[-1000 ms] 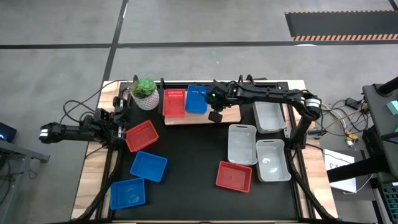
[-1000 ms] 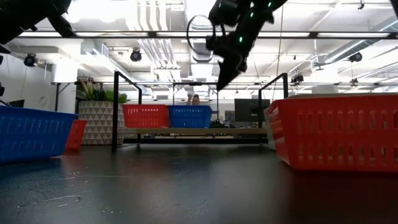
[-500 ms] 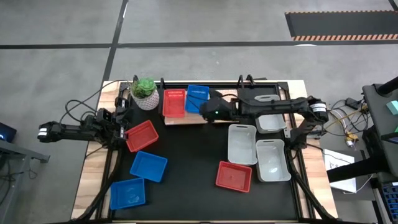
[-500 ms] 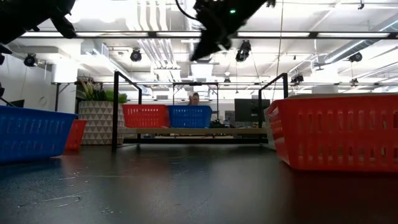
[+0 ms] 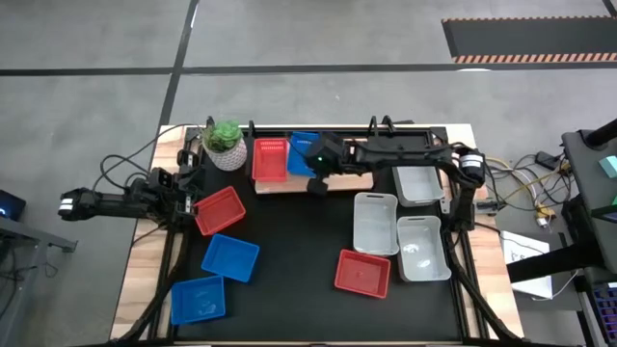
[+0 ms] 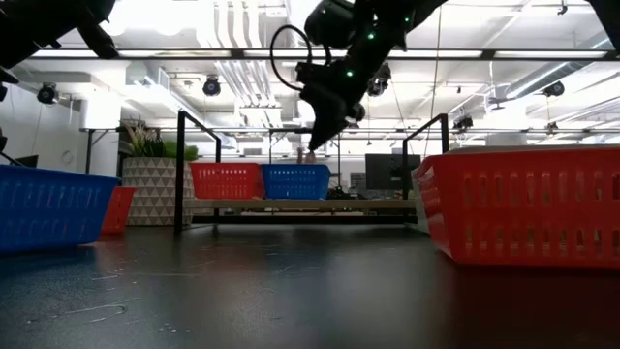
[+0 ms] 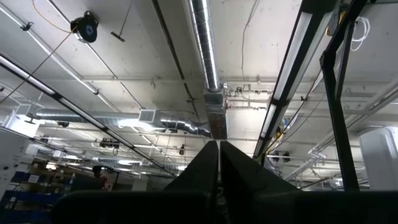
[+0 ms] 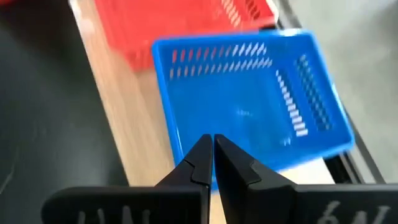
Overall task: Stack baskets on shelf by color
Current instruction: Put the top right blue basket on the shelf
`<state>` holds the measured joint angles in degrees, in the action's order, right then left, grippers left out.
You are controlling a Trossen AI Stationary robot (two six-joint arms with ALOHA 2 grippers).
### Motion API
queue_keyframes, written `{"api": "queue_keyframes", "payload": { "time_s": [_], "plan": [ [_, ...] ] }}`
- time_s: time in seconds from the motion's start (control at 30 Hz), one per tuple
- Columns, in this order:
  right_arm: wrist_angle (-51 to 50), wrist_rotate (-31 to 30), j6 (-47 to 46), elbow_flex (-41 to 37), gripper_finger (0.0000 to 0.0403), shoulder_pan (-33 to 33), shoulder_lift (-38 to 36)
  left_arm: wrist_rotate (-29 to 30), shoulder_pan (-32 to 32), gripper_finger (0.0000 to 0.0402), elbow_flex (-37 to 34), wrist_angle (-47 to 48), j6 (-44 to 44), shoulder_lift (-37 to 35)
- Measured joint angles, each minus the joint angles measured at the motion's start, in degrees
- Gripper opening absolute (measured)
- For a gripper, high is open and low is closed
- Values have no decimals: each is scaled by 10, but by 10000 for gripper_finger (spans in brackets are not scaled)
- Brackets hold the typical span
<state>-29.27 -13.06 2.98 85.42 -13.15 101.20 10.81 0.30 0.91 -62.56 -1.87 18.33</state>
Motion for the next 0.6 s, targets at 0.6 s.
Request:
{"api": "queue_keyframes", "payload": {
  "time_s": [0.6],
  "plan": [
    [-6, -31, -15, 6, 9, -4, -14, 17, 0, 0, -4, 8, -61, 1]
  ]
}}
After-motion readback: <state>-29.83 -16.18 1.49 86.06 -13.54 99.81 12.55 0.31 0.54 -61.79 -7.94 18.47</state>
